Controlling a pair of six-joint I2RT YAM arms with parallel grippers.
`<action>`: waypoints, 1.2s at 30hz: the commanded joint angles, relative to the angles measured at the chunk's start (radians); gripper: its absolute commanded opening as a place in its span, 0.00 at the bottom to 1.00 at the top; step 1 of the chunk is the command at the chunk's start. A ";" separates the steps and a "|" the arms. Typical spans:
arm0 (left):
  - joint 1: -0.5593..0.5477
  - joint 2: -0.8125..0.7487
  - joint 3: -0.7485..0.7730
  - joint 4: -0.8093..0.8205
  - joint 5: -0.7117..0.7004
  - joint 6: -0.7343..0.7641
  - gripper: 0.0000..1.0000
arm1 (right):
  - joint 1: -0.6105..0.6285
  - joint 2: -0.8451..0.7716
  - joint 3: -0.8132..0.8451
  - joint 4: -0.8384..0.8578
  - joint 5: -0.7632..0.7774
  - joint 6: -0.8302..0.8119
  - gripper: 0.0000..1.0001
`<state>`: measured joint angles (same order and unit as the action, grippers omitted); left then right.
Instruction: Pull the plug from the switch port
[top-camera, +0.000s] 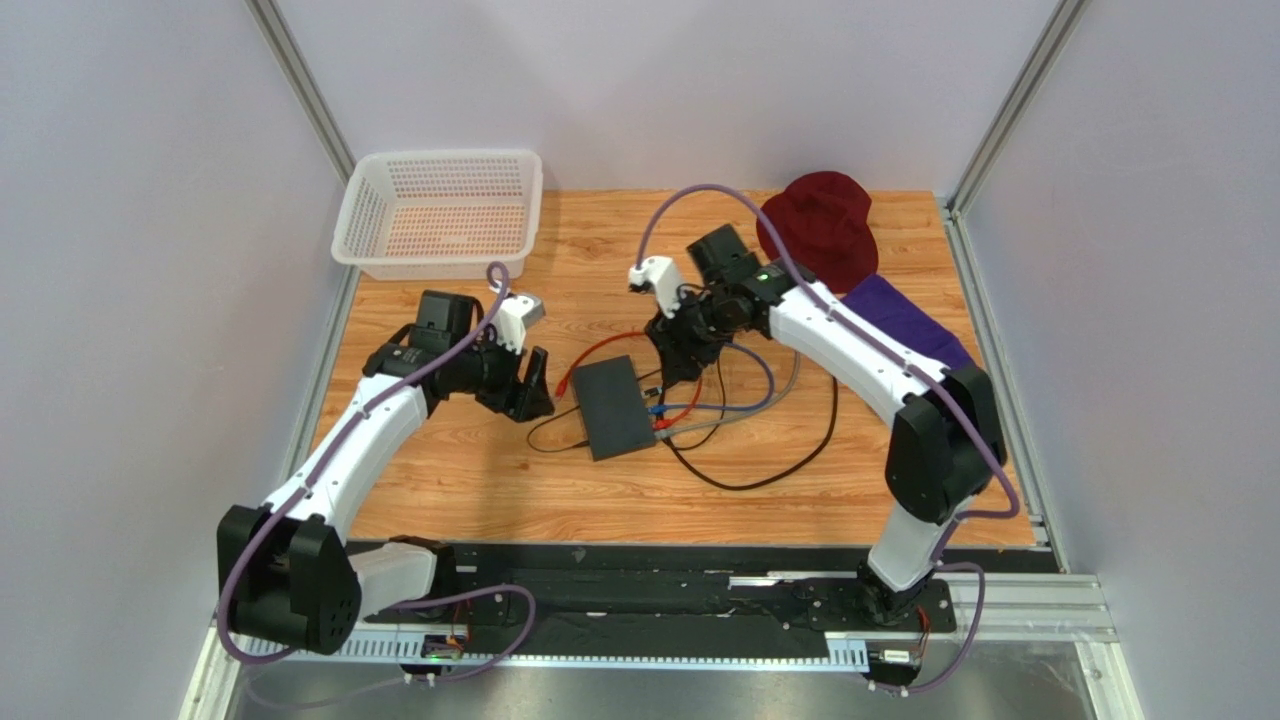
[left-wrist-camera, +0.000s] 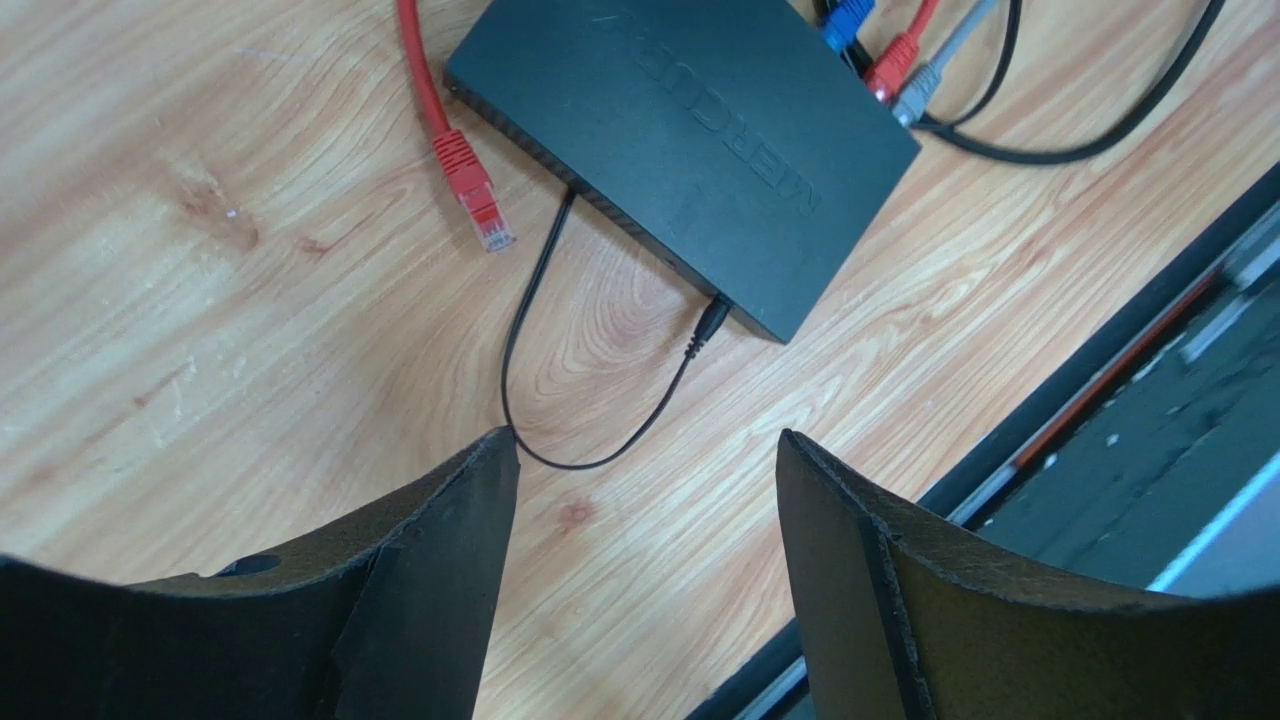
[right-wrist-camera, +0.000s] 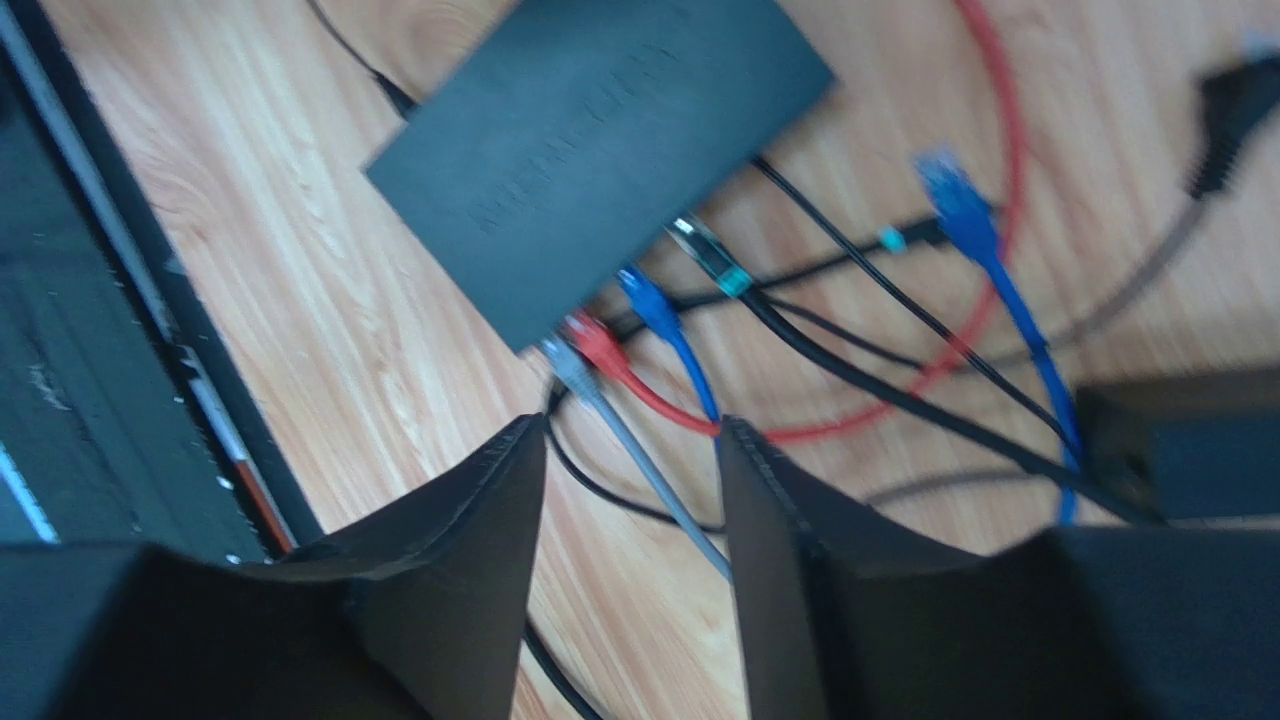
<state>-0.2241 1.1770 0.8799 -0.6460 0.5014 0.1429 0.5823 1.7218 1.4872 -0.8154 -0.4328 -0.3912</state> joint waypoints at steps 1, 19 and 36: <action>0.058 0.029 0.033 0.031 0.124 -0.070 0.71 | 0.102 0.077 0.073 0.013 -0.046 -0.026 0.36; -0.150 -0.441 -0.329 0.031 -0.029 0.808 0.66 | 0.152 0.364 0.231 -0.001 -0.124 0.035 0.00; -0.380 -0.257 -0.394 0.201 -0.322 0.712 0.63 | 0.139 0.538 0.240 -0.001 -0.155 0.124 0.00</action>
<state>-0.5858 0.8982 0.4889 -0.5030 0.2768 0.8619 0.7311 2.2070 1.7340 -0.8249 -0.6472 -0.2569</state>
